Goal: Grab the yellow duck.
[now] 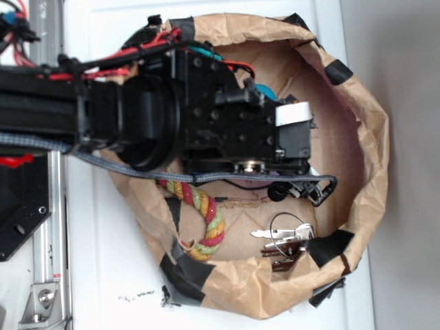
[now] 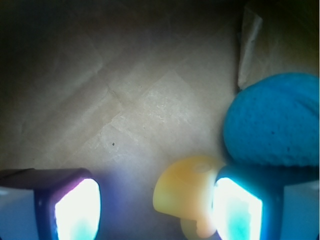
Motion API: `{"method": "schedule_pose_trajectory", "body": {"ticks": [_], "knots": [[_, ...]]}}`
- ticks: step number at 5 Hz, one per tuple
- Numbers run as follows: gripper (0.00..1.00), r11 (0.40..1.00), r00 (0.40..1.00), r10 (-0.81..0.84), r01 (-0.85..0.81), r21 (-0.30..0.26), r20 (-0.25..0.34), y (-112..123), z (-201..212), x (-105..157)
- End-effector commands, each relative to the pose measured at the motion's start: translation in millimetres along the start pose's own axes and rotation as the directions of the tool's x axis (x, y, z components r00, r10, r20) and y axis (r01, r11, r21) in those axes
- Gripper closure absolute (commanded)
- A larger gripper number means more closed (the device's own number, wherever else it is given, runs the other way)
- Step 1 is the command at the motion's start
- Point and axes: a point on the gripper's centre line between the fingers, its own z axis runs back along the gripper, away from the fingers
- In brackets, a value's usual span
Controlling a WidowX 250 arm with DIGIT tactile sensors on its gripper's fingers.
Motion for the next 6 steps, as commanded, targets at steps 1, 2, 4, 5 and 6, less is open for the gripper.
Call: {"method": "schedule_pose_trajectory", "body": {"ticks": [1,2,4,5,6], "knots": [[0.00,0.999,0.999,0.046,-0.046,0.010,-0.004,29,10,-4],[0.00,0.997,0.997,0.073,-0.073,0.010,0.014,38,18,0],[0.00,0.993,0.995,0.103,-0.104,0.051,0.013,48,11,7],[0.00,0.997,0.998,0.058,-0.058,0.042,0.017,37,8,7],[0.00,0.999,0.999,-0.030,0.030,0.011,0.039,18,8,12]]}}
